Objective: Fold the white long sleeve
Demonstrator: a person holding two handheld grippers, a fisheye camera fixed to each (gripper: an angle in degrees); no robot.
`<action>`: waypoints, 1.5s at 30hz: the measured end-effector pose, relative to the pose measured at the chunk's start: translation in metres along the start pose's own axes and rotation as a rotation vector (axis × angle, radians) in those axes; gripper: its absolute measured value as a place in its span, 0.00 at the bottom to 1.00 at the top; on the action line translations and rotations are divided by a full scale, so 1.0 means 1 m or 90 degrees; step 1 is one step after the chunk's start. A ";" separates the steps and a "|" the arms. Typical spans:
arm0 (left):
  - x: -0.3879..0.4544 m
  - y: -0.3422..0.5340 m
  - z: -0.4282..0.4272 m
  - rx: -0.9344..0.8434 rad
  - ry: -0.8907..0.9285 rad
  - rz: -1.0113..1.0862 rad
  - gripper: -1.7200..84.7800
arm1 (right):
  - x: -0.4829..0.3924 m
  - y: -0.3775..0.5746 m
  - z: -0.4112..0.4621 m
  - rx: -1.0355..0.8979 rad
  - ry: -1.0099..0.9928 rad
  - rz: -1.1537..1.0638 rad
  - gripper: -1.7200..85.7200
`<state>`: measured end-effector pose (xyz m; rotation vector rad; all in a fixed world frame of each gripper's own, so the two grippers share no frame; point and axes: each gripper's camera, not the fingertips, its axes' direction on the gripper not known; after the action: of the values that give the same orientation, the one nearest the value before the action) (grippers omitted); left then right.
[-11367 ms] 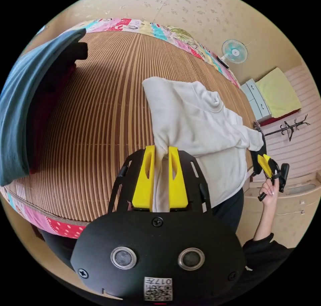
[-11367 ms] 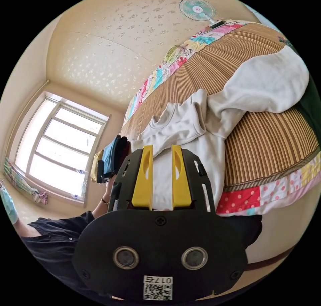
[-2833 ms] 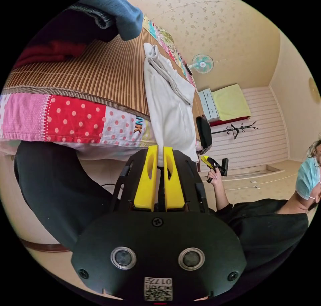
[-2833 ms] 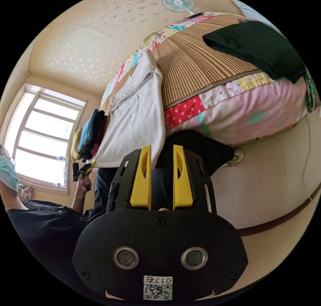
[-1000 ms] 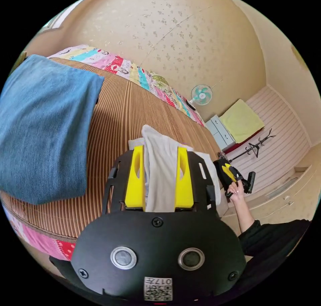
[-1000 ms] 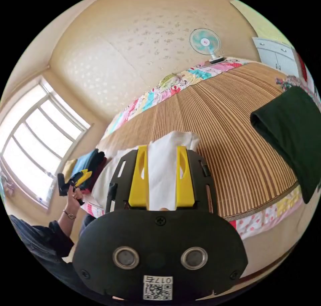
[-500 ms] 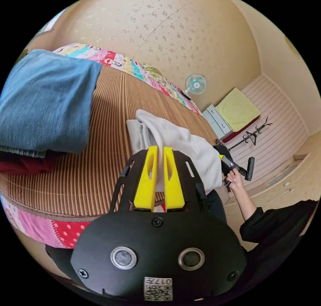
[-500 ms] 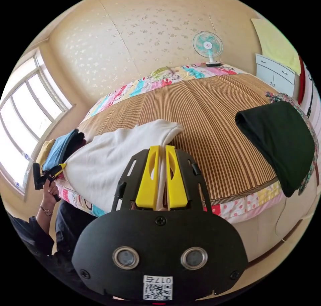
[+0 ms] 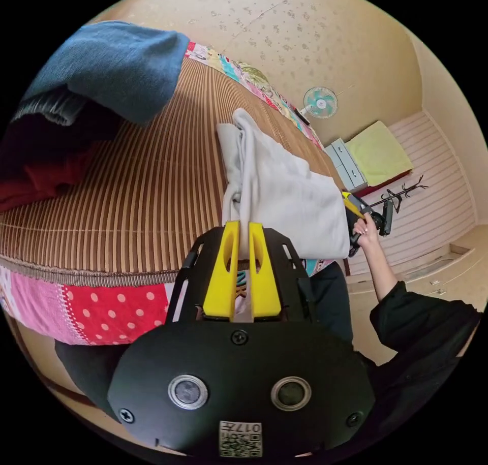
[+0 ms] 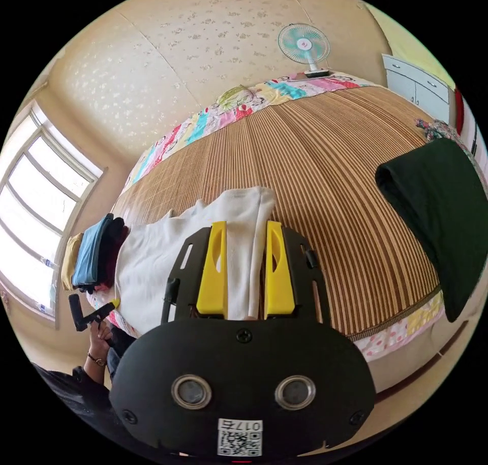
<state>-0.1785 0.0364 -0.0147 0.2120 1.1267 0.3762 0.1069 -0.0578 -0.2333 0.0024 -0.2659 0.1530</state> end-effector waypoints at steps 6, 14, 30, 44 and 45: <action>0.023 -0.026 -0.043 0.141 -0.037 0.017 0.10 | -0.010 -0.006 0.017 0.002 0.027 0.003 0.13; -0.003 -0.178 0.052 -0.025 -0.095 0.000 0.14 | -0.005 0.003 0.039 0.004 -0.003 0.058 0.10; -0.075 -0.129 0.024 0.110 0.001 -0.100 0.11 | -0.067 0.004 0.073 0.024 0.145 -0.013 0.08; -0.084 0.039 -0.015 0.093 0.036 -0.196 0.18 | -0.227 0.093 0.109 0.007 0.019 -0.252 0.09; -0.089 0.048 -0.013 0.099 0.057 -0.208 0.18 | -0.229 0.095 0.122 -0.012 0.039 -0.259 0.09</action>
<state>-0.2325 0.0444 0.0714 0.1447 1.2564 0.0081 -0.1577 -0.0013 -0.1771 0.0334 -0.2012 -0.2539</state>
